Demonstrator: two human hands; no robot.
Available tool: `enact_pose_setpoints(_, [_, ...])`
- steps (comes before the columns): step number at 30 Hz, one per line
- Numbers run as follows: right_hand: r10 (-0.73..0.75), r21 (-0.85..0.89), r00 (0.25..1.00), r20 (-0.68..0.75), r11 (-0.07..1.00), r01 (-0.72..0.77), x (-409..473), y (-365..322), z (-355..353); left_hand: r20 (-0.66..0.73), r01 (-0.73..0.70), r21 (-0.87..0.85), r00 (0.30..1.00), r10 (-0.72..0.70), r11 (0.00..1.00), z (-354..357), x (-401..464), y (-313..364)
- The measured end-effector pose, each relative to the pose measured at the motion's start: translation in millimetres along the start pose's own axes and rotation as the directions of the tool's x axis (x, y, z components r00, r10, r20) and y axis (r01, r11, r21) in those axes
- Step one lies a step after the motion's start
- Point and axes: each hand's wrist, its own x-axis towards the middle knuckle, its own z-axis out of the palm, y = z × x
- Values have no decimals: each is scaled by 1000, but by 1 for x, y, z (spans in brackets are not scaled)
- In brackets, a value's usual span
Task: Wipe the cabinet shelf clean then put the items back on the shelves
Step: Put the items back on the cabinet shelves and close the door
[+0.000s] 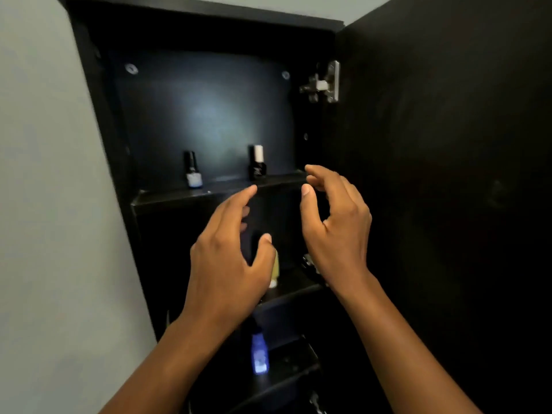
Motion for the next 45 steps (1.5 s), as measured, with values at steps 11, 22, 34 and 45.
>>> enact_pose_setpoints(11, [64,-269,998,6,961,-60,-159,8,-182,431,304,-325,890,-145,896,87,-194,43])
enact_pose_setpoints(22, [545,-97,818,-185,818,-567,-202,42,-267,466,433,-359,850,-243,827,136,-266,137])
enact_pose_setpoints(34, [808,-18,485,334,520,-854,-161,76,-269,326,457,-366,879,-348,811,172,-277,191])
enact_pose_setpoints(45, [755,182,511,411,481,-858,-175,79,-270,260,468,-362,881,-395,806,163,-283,199])
